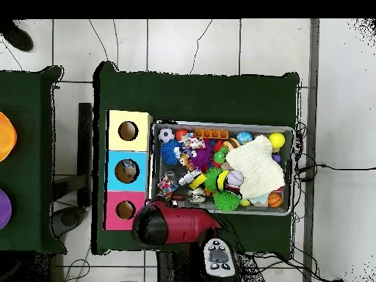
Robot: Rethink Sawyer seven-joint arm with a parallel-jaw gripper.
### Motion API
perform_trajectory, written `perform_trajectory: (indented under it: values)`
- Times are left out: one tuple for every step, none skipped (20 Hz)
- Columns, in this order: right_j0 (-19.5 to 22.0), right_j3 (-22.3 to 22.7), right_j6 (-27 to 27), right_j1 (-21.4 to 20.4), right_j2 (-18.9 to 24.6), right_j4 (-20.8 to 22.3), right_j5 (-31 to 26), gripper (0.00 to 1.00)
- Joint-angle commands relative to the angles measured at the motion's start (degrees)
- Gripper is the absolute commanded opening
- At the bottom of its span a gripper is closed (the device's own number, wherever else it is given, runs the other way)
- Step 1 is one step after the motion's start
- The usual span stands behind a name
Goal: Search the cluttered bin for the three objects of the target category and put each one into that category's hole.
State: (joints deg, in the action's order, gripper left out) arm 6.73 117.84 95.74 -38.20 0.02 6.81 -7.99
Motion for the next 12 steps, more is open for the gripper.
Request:
perform_trajectory:
  values:
    - [1.55, -6.74, 9.55, 10.05, -0.42, 1.39, 12.93, 1.0]
    - [1.11, -7.06, 9.65, 11.35, -0.97, 1.28, 14.69, 1.0]
    - [1.01, -7.24, 9.6, 12.2, -1.08, 1.02, 15.55, 1.0]
    - [0.67, -7.57, 9.53, 13.22, -1.37, 0.69, 16.55, 1.0]
    - [0.41, -7.76, 9.3, 13.69, -1.58, 0.39, 16.97, 1.0]
    - [0.14, -8.17, 9.04, 14.56, -1.79, 0.07, 17.43, 1.0]
    - [0.05, -8.3, 8.86, 15.21, -1.9, -0.14, 18.02, 1.0]
    - [-0.11, -8.78, 8.61, 16.13, -2.02, -0.36, 18.65, 1.0]
    - [-0.25, -9.08, 8.42, 16.67, -2.16, -0.59, 18.79, 1.0]
    - [-0.23, -9.33, 8.28, 17.61, -2.3, -0.52, 19.82, 1.0]
    - [-0.22, -9.55, 8.07, 18.03, -2.3, -0.59, 19.9, 1.0]
    - [-0.25, -9.94, 8.0, 18.79, -2.32, -0.72, 20.28, 1.0]
